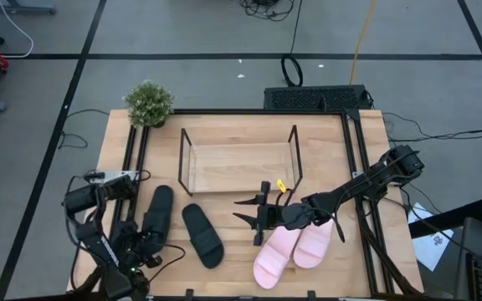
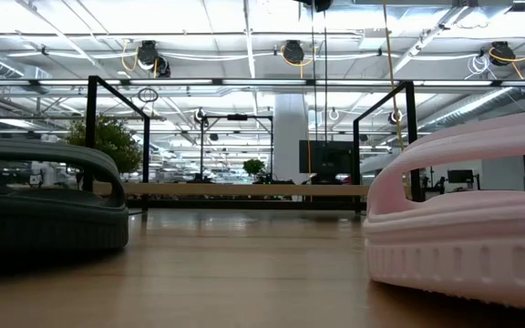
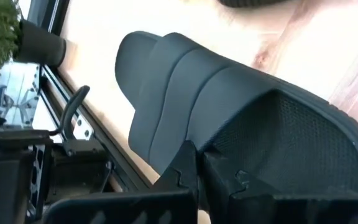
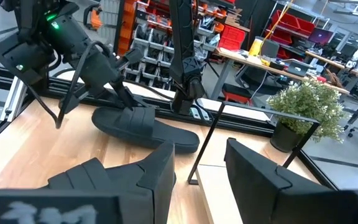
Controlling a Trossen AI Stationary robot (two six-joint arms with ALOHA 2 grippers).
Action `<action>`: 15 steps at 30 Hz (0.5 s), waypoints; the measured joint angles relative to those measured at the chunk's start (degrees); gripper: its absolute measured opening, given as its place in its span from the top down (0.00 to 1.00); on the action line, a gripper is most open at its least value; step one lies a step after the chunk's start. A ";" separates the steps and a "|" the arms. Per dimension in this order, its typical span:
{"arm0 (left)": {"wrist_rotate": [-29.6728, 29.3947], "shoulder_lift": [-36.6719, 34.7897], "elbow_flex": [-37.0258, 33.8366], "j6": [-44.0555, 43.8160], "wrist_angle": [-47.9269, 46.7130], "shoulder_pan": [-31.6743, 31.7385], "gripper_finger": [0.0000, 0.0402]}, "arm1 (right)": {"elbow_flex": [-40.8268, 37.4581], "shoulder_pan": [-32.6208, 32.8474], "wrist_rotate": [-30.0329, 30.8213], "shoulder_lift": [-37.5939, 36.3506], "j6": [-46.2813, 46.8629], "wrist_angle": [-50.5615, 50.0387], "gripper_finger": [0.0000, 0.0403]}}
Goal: Pick and place slides into the shelf
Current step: Put the left black pair of slide on the shelf
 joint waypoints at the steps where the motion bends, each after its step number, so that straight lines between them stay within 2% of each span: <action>1: -0.57 0.00 0.00 1.03 0.02 0.35 1.00 | 0.00 0.00 0.00 0.00 0.00 -0.01 0.67; 8: -3.23 -0.66 0.02 6.61 -0.01 2.82 1.00 | 0.00 -0.03 0.00 0.00 -0.02 -0.02 0.67; 15: -7.10 -5.64 0.02 9.28 -0.02 3.09 1.00 | 0.00 -0.26 -0.02 0.00 -0.02 -0.04 0.67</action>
